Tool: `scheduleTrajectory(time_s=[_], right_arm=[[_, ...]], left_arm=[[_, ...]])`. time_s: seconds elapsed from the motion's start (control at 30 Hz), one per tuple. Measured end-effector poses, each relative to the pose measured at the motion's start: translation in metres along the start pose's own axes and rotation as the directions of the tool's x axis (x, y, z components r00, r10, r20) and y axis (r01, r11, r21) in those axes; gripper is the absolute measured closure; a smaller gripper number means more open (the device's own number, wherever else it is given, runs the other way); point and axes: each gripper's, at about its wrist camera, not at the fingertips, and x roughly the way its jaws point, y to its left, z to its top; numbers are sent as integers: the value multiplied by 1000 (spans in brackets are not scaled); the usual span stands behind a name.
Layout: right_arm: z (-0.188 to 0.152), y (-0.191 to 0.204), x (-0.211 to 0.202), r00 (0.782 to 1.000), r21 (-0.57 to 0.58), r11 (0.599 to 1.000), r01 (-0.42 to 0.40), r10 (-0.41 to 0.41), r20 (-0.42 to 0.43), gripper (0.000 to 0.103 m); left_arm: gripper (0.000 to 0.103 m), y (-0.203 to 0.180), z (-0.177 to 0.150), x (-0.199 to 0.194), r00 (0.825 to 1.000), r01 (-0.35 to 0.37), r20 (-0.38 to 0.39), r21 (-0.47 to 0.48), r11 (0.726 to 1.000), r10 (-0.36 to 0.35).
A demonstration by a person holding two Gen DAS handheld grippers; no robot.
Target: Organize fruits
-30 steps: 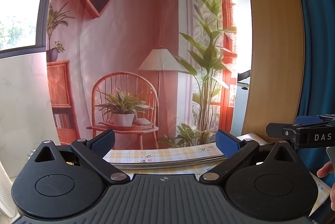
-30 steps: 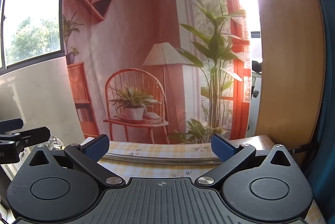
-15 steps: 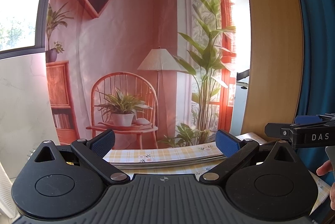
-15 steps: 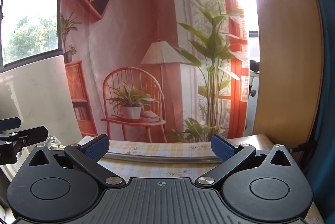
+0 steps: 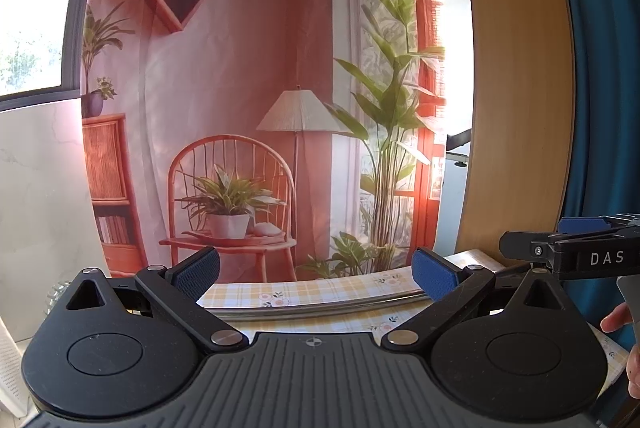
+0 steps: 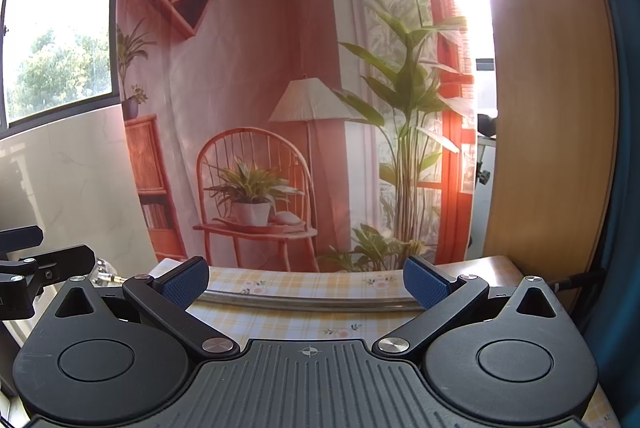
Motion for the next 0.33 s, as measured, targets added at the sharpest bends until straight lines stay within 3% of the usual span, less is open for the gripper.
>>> scheduleTrajectory(time_s=[0.33], right_arm=[[-2, -2, 6, 1000, 6, 1000, 2, -2, -15, 0]], left_arm=[[0, 3, -2, 4, 1000, -7, -11, -12, 1000, 7]])
